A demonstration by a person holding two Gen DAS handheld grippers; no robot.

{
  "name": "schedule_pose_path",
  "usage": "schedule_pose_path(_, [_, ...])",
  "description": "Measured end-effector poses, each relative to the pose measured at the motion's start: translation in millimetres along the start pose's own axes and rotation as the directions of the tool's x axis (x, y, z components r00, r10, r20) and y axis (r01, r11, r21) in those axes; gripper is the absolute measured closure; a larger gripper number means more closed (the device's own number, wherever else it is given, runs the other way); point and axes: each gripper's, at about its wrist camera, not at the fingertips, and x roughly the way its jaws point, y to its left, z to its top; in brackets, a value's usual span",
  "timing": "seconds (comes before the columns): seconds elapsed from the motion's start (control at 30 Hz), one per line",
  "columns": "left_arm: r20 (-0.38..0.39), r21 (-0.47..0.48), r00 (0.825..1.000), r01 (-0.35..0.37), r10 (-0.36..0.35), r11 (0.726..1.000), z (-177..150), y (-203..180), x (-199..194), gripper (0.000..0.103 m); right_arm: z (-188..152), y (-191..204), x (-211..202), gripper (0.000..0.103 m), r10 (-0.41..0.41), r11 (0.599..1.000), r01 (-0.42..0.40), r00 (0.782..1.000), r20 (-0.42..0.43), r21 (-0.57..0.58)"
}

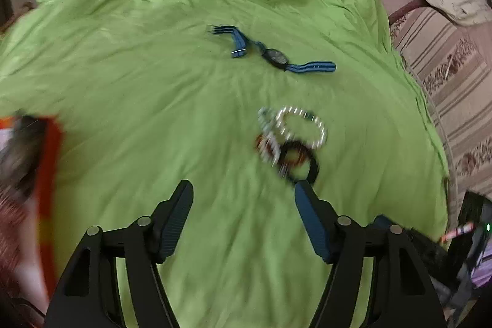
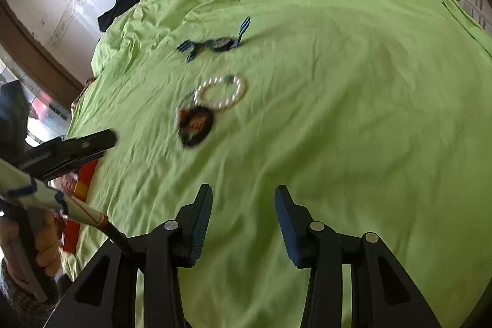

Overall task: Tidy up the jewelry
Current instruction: 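Move both open tools back toward the pearl bracelets and watch, then grasp white pearl bracelet with left tool while right tool grasps green-bead pearl bracelet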

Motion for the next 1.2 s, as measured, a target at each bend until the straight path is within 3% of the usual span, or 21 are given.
schedule_pose_path(0.07, [-0.024,-0.016,0.999,0.038,-0.038,0.999,17.0,-2.4,22.4,0.053,15.8,-2.3,7.9,0.057,-0.003,1.0,0.003,1.0,0.01,-0.001])
schedule_pose_path(0.27, [-0.083,-0.032,0.995,0.049,-0.052,0.998,44.5,-3.9,72.7,0.059,62.6,2.8,36.5,0.057,-0.014,1.0,0.015,0.999,0.03,-0.021])
schedule_pose_path(0.37, [-0.124,-0.049,0.99,0.066,-0.072,0.997,49.4,3.4,91.8,0.087,81.0,10.6,54.7,0.057,-0.022,0.999,0.023,1.0,0.019,-0.043])
schedule_pose_path(0.43, [-0.114,-0.06,0.99,0.076,-0.083,0.995,51.6,10.1,92.2,0.097,88.5,17.7,69.7,0.057,-0.036,0.996,0.036,0.999,0.002,-0.076])
schedule_pose_path(0.57, [-0.097,-0.11,0.989,0.104,-0.114,0.988,52.5,30.5,87.4,0.097,95.0,23.9,94.5,0.059,-0.072,0.991,0.067,0.997,-0.036,-0.113])
schedule_pose_path(0.6, [-0.094,-0.122,0.988,0.114,-0.126,0.986,51.8,35.5,85.1,0.097,95.2,23.3,97.7,0.064,-0.081,0.991,0.076,0.996,-0.039,-0.114])
schedule_pose_path(0.63, [-0.092,-0.125,0.987,0.118,-0.13,0.985,51.1,38.4,83.2,0.097,95.1,22.1,100.0,0.082,-0.102,0.988,0.097,0.994,-0.04,-0.117])
schedule_pose_path(0.67, [-0.088,-0.125,0.987,0.12,-0.132,0.985,49.2,41.1,79.9,0.097,96.8,20.7,102.0,0.09,-0.11,0.987,0.104,0.993,-0.043,-0.12])
schedule_pose_path(0.9, [-0.08,-0.106,0.989,0.119,-0.128,0.987,43.8,47.4,77.8,0.097,93.4,-13.3,73.5,0.09,-0.212,0.976,0.211,0.977,-0.015,-0.054])
schedule_pose_path(1.07, [-0.081,-0.104,0.99,0.11,-0.119,0.988,43.2,43.3,87.9,0.097,87.8,-38.2,64.0,0.089,-0.167,0.986,0.168,0.986,-0.015,0.022])
schedule_pose_path(1.2, [-0.073,-0.092,0.993,0.09,-0.097,0.992,41.0,37.3,89.8,0.097,88.7,-34.5,69.3,0.089,-0.169,0.985,0.169,0.986,0.0,0.029])
